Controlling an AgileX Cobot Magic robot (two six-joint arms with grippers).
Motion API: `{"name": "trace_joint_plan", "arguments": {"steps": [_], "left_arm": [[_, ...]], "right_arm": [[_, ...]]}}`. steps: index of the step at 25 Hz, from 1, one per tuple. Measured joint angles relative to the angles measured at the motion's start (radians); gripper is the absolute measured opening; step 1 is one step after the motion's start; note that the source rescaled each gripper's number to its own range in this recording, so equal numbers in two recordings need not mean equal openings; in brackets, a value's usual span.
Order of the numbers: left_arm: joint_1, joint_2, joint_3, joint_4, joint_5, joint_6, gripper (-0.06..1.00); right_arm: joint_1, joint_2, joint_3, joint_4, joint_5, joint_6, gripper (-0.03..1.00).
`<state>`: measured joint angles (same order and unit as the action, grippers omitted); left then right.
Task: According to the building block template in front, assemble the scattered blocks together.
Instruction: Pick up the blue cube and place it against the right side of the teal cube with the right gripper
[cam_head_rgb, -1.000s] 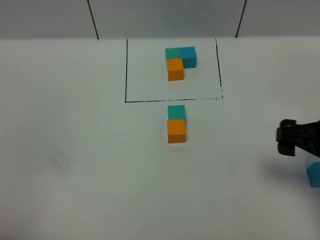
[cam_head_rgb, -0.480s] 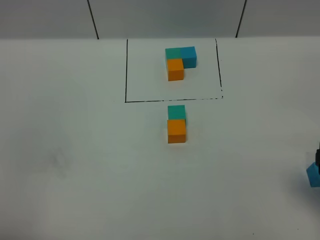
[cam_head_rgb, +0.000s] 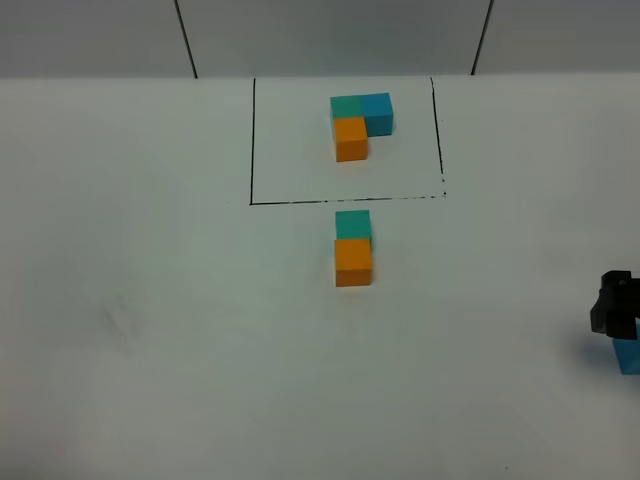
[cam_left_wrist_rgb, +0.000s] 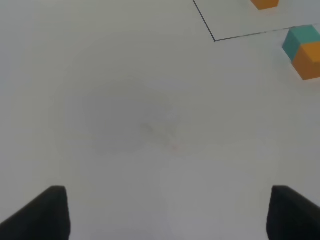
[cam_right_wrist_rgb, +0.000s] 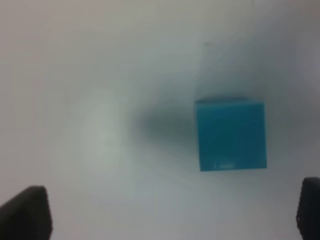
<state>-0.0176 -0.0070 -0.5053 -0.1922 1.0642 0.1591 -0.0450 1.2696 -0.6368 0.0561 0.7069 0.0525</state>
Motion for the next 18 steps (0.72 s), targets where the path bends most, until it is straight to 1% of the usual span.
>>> {"name": "trace_joint_plan", "arguments": {"steps": [2, 3, 6, 11, 15, 18], "left_arm": [[0.0, 0.0, 0.0, 0.0, 0.0, 0.0, 0.77], [0.0, 0.0, 0.0, 0.0, 0.0, 0.0, 0.77], [0.0, 0.0, 0.0, 0.0, 0.0, 0.0, 0.77], [0.0, 0.0, 0.0, 0.0, 0.0, -0.002, 0.77], [0.0, 0.0, 0.0, 0.0, 0.0, -0.002, 0.77], [0.0, 0.0, 0.0, 0.0, 0.0, -0.002, 0.77]], "right_arm": [[-0.028, 0.065, 0.0, 0.016, -0.018, -0.052, 1.0], [-0.041, 0.099, 0.0, 0.015, -0.03, -0.061, 1.0], [-0.065, 0.185, 0.0, -0.02, -0.071, -0.07, 1.0], [-0.067, 0.276, 0.0, -0.065, -0.123, -0.084, 1.0], [-0.068, 0.314, 0.0, -0.069, -0.127, -0.124, 1.0], [-0.078, 0.338, 0.0, -0.07, -0.127, -0.13, 0.96]]}}
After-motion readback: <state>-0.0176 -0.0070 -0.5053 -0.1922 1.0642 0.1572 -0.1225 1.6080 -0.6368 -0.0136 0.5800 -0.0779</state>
